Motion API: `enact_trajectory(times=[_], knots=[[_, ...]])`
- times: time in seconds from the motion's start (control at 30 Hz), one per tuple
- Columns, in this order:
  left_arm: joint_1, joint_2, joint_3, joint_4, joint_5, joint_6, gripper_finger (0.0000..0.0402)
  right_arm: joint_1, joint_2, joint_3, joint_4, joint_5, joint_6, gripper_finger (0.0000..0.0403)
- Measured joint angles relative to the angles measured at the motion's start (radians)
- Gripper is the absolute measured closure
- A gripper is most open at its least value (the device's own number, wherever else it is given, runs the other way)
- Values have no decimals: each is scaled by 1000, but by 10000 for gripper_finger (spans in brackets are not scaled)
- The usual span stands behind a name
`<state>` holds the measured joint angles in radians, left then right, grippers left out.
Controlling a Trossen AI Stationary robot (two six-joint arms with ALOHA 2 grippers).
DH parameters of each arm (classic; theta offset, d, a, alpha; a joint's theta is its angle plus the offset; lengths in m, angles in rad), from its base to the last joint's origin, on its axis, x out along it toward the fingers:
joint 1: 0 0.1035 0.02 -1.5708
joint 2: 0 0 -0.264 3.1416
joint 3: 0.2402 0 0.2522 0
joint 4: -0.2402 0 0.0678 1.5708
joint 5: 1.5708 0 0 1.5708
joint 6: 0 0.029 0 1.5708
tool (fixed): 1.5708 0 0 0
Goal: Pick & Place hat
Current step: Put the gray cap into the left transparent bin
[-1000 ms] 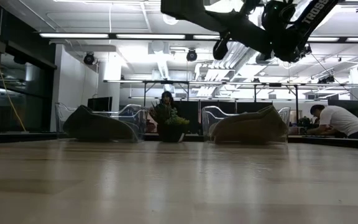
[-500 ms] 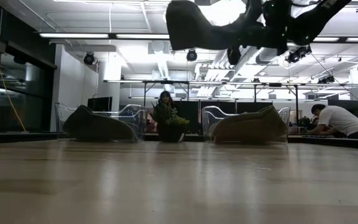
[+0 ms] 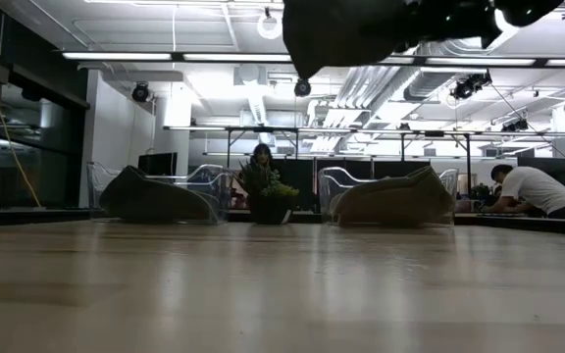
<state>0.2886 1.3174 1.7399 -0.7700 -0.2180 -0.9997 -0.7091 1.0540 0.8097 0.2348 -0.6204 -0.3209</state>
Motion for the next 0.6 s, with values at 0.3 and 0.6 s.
enact_trajectory(times=[0.3,0.6], knots=[[0,17,0,-17,46,-94,172,146,-88,0,-150,259,-306,397],[0,57,-1,-13,112,-187,172,343,-101,0,-251,649,-675,397]])
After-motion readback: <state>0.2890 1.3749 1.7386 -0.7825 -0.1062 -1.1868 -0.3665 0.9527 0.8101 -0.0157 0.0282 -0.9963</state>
